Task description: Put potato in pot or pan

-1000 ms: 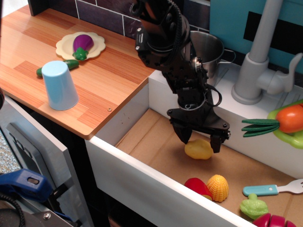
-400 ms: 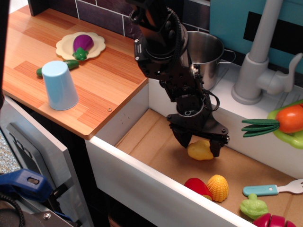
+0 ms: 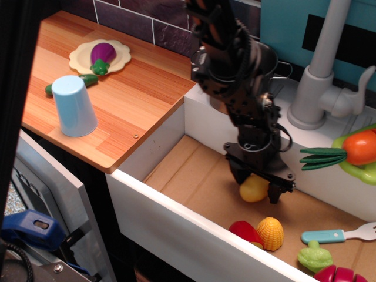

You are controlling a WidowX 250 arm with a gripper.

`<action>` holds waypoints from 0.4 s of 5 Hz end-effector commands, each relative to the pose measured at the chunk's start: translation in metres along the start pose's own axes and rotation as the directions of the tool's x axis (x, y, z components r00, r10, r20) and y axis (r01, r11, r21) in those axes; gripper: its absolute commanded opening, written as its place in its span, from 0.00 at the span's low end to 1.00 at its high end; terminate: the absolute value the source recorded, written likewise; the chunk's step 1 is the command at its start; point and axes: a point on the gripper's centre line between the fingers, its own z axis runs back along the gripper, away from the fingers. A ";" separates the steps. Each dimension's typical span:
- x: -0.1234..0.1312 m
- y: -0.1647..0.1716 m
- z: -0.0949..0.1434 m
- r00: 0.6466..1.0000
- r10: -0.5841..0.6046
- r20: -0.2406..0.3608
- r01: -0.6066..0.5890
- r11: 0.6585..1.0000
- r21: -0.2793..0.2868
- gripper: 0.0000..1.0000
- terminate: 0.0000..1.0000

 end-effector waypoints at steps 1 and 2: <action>0.009 -0.002 0.007 0.999 -0.011 0.031 0.011 1.000 0.017 0.00 0.00; 0.008 -0.001 0.010 1.000 -0.002 0.030 0.001 1.000 0.020 0.00 0.00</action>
